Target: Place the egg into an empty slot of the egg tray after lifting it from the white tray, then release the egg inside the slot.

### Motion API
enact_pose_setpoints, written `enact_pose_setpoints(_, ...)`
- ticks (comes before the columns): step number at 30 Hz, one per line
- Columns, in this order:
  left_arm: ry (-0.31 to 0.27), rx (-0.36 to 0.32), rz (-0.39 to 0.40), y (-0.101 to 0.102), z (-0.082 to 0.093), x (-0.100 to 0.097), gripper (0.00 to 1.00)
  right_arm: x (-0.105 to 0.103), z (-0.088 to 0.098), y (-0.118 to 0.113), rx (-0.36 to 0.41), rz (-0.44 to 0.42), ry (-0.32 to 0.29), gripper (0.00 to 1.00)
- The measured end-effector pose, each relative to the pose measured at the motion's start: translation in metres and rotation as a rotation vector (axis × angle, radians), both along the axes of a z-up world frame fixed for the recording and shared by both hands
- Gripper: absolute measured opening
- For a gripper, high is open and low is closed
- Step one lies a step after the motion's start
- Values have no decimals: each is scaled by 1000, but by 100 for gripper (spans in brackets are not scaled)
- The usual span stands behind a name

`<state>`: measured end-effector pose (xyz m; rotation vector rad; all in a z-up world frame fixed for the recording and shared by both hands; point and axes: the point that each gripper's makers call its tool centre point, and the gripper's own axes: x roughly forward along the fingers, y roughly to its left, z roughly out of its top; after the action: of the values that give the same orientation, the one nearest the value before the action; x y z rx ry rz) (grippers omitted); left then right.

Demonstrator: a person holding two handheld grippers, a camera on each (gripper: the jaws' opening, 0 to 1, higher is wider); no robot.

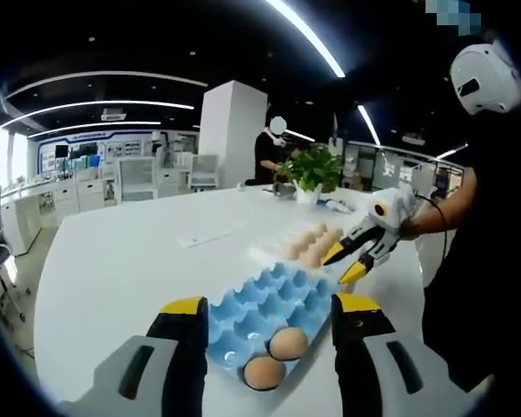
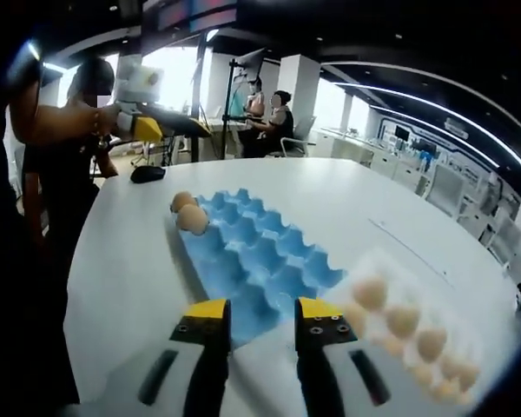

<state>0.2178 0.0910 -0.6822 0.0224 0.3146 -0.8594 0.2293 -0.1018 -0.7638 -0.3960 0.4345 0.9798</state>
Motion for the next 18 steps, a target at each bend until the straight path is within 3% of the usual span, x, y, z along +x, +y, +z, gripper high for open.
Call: enact_pose_setpoints(18, 2, 11, -11, -3, -1, -1, 57, 2, -3, -31, -34, -59, -6, 29)
